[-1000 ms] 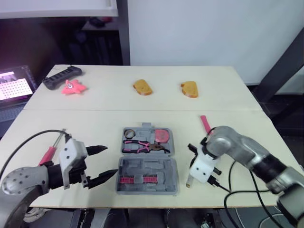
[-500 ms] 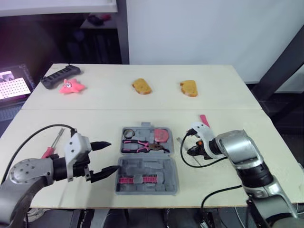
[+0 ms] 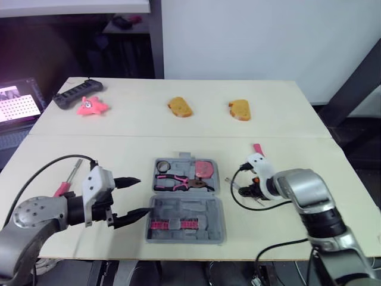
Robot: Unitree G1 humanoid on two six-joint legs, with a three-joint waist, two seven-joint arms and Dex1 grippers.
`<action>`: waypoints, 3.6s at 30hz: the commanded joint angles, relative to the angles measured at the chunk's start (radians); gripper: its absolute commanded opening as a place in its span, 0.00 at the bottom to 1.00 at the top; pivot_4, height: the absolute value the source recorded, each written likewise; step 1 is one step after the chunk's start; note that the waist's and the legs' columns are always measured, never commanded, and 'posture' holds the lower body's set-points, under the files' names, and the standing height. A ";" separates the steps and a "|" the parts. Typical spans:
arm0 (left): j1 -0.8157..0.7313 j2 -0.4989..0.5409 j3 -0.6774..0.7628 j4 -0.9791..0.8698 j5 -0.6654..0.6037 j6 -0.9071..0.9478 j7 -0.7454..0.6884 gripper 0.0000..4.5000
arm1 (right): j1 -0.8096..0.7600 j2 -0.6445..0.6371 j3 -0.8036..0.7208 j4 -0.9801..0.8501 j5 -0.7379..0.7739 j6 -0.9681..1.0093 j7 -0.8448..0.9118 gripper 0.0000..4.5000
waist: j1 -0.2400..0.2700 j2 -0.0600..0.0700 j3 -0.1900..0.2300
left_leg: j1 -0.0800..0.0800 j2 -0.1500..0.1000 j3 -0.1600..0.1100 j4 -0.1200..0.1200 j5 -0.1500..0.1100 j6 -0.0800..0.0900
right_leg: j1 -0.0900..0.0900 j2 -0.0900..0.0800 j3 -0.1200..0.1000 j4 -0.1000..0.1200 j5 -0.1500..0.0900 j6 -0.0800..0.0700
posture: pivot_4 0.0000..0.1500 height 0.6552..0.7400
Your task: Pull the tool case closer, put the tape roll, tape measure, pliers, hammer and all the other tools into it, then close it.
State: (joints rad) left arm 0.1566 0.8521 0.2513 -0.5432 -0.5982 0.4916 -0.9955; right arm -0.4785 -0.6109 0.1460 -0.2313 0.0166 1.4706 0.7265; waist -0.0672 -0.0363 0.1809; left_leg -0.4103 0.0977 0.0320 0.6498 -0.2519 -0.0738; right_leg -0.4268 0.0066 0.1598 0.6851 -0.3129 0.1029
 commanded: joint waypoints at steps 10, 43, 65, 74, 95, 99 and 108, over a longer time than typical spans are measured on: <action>-0.102 0.018 -0.045 0.046 0.015 -0.031 -0.048 1.00 | 0.275 -0.123 -0.055 -0.119 0.101 -0.644 0.080 0.73 | -0.004 0.000 0.000 | 0.000 0.000 -0.002 0.000 0.000 0.000 | 0.001 0.001 -0.001 0.000 0.001 0.003 | 1.00 0.62; -0.028 0.047 0.047 0.069 0.022 -0.055 -0.082 1.00 | 0.039 -0.155 0.055 -0.104 0.143 -0.501 0.095 0.00 | -0.004 0.000 0.000 | 0.001 0.001 -0.002 0.000 0.000 0.000 | 0.000 0.001 -0.001 0.001 0.001 0.002 | 1.00 0.62; 0.458 -0.145 0.320 -0.148 0.025 -0.121 0.001 1.00 | -0.638 0.039 0.715 -0.042 0.295 -0.159 0.274 0.00 | -0.007 0.002 0.002 | -0.008 0.002 0.000 0.001 0.000 0.000 | -0.011 0.000 -0.002 0.006 0.000 -0.002 | 1.00 0.62; 0.673 -0.307 0.368 -0.207 0.056 -0.206 0.044 1.00 | -0.657 0.196 0.823 0.136 0.232 -0.290 0.279 0.00 | -0.030 0.002 0.001 | -0.009 0.002 0.000 0.002 0.000 0.000 | -0.013 0.000 -0.002 0.007 0.000 -0.002 | 1.00 0.62; 0.764 -0.374 0.314 -0.220 0.067 -0.292 0.080 1.00 | -0.630 0.373 0.839 0.376 0.094 -0.407 0.263 0.00 | -0.060 0.001 0.001 | -0.010 0.002 -0.001 0.002 0.000 0.000 | -0.014 0.000 -0.003 0.007 0.000 -0.002 | 1.00 0.62; 0.747 -0.354 0.281 -0.202 0.100 -0.281 0.093 1.00 | -0.626 0.371 0.838 0.375 0.087 -0.402 0.269 0.00 | -0.061 0.002 0.001 | -0.010 0.002 -0.001 0.001 0.000 0.000 | -0.014 0.001 -0.003 0.007 0.000 -0.002 | 1.00 0.62; 0.721 -0.328 0.242 -0.189 0.128 -0.265 0.119 1.00 | -0.620 0.408 0.837 0.418 0.063 -0.415 0.266 0.00 | -0.061 0.001 0.001 | -0.010 0.002 -0.001 0.001 0.000 0.000 | -0.014 0.001 -0.003 0.007 0.000 -0.002 | 1.00 0.62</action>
State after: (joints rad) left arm 0.8731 0.5182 0.4888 -0.7177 -0.4674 0.2306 -0.8812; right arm -1.0885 -0.2121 0.9988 0.1827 0.1028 1.0617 0.9982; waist -0.1279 -0.0349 0.1817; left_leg -0.4208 0.0993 0.0305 0.6512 -0.2519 -0.0736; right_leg -0.4404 0.0072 0.1569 0.6920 -0.3127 0.1014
